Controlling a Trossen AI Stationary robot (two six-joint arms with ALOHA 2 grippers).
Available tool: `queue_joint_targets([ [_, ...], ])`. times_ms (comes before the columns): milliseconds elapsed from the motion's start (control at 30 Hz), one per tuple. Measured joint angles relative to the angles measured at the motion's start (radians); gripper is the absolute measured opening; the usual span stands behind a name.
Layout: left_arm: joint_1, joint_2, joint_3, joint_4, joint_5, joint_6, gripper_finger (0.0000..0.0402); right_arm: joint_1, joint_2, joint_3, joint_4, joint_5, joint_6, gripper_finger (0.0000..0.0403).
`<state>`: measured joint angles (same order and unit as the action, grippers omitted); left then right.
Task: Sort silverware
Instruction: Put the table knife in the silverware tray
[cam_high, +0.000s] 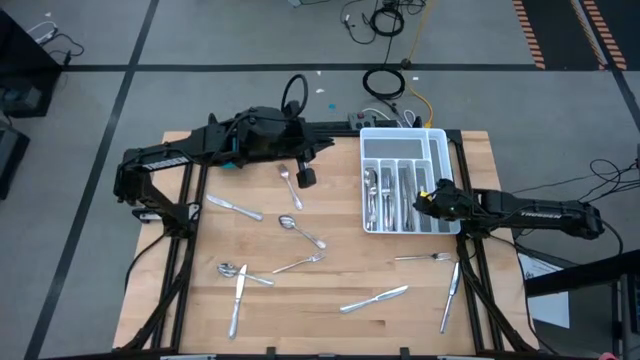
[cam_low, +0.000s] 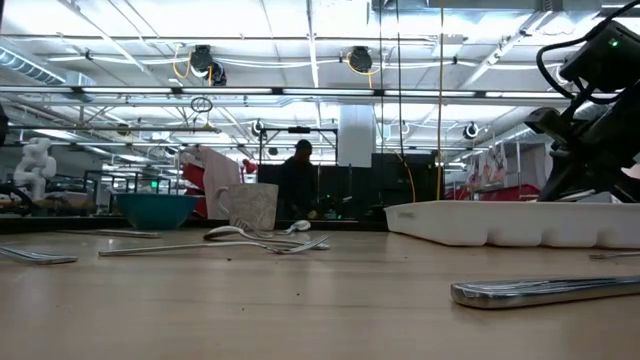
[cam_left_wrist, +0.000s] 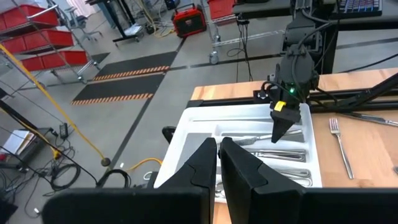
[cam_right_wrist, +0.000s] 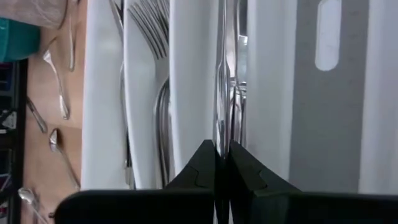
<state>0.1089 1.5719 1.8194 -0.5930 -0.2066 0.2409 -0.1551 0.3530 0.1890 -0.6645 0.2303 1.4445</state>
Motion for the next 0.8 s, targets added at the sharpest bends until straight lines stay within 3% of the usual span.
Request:
queue_joint_targets([
  [233,0.0,0.0,0.0,0.0,-0.001,0.0,0.003,0.0,0.004,0.0,0.001,-0.051,-0.02,0.0007],
  [700,0.0,0.0,0.0,0.0,0.008,0.0,0.003,0.0,0.004,0.0,0.004,-0.076,-0.024,0.0097],
  [800,-0.003,0.0,0.0,0.0,0.014,-0.016,0.003,0.0,0.004,0.0,0.058,-0.071,-0.091,0.0113],
])
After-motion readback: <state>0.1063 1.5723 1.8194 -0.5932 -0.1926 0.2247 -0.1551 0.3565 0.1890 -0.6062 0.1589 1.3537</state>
